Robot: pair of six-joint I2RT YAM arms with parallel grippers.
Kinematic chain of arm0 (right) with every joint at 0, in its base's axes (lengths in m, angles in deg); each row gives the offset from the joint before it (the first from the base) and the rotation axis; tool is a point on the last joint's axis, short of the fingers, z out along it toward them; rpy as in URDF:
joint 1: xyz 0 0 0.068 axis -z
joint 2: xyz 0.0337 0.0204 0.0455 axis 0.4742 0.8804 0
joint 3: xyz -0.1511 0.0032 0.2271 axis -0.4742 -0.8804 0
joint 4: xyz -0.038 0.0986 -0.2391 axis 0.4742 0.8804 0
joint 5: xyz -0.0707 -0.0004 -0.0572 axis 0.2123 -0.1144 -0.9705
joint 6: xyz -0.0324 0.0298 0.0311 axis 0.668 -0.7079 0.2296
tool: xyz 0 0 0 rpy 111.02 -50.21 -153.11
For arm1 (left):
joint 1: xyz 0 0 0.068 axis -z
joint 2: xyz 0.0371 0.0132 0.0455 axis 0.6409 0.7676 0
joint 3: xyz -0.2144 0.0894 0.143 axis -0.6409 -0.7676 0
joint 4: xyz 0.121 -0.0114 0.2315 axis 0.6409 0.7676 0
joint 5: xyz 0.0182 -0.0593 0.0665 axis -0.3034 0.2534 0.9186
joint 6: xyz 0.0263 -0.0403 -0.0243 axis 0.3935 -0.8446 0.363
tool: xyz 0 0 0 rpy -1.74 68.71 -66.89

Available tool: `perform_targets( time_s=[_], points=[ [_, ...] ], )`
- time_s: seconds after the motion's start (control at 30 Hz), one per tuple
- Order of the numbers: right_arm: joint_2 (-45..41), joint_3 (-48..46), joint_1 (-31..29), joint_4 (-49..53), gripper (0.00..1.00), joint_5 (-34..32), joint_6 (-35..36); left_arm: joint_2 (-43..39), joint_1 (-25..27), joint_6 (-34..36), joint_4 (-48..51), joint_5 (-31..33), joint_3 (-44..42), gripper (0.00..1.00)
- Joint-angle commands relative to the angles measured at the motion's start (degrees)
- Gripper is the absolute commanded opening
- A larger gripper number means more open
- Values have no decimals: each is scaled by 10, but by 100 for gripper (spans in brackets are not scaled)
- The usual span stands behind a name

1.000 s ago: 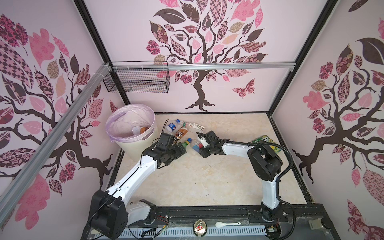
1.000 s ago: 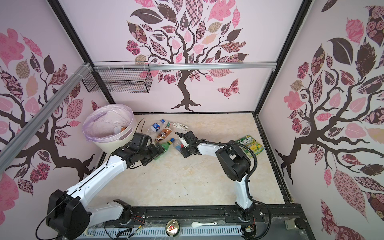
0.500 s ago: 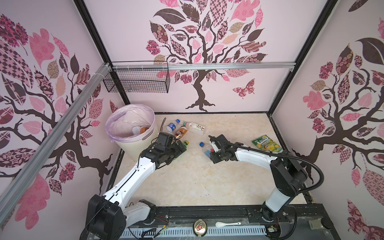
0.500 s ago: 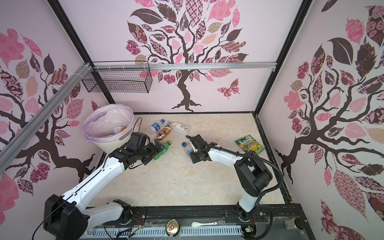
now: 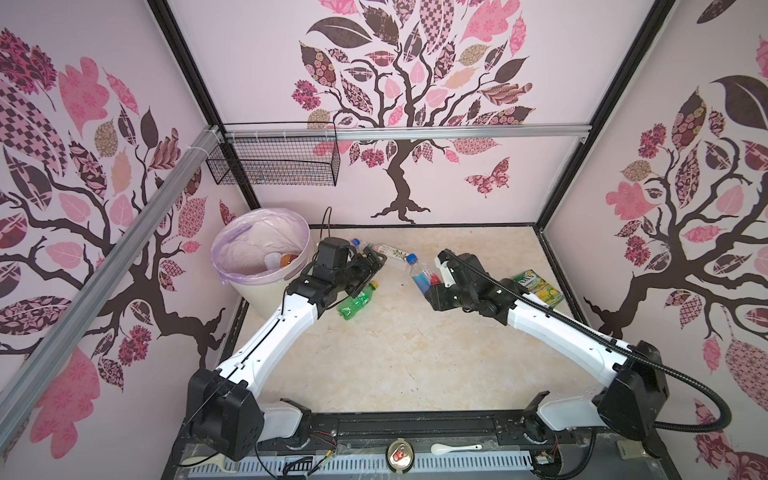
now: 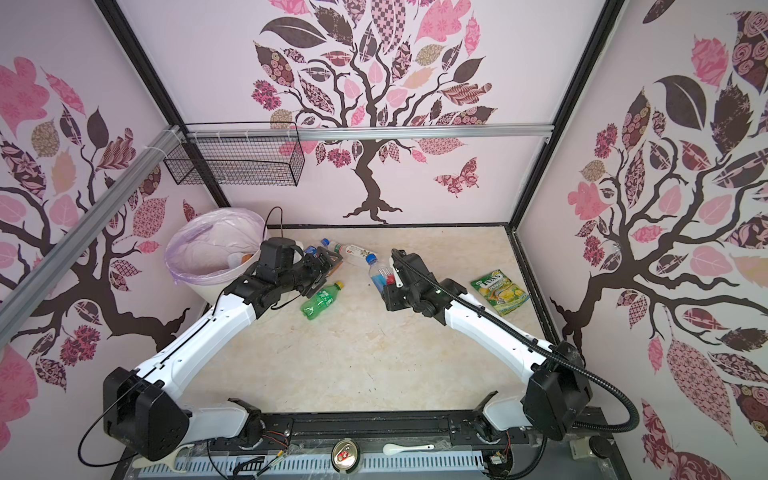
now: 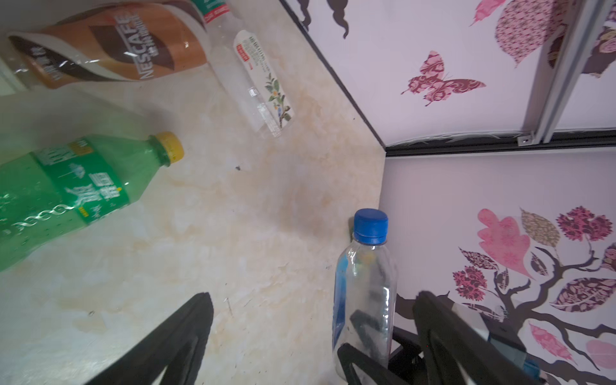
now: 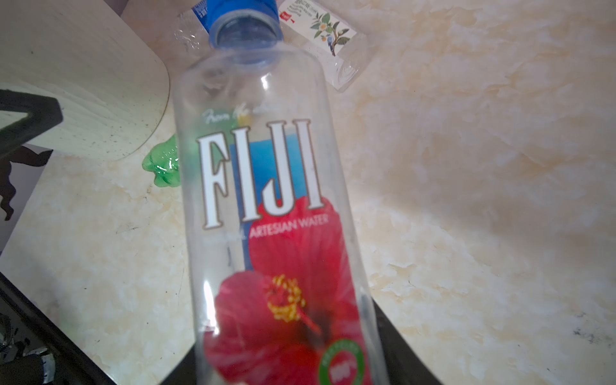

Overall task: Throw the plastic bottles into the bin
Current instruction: 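Lift the FIJI bottle with the right gripper toward the left gripper, then grasp the FIJI bottle's blue cap with the left gripper while right gripper releases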

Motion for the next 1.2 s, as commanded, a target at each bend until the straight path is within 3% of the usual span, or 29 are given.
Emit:
perform_targets(
  time_s=[0.0,0.17,0.47,0.93,1.17],
  points=[
    [-18,41,-21,39,49,-14,-12,21,10,1,-36,-5,42,98],
    [0,90,-46,56,49,-17,-20,46,23,-4,-56,-6,62,97],
    [27,129,-79,65,48,-21,-22,78,31,-10,-78,-7,81,83],
    [30,111,-87,39,48,-22,-21,67,36,-8,-61,20,67,45],
    [41,110,-87,43,49,-13,-11,69,36,-4,-54,22,64,34]
  ],
)
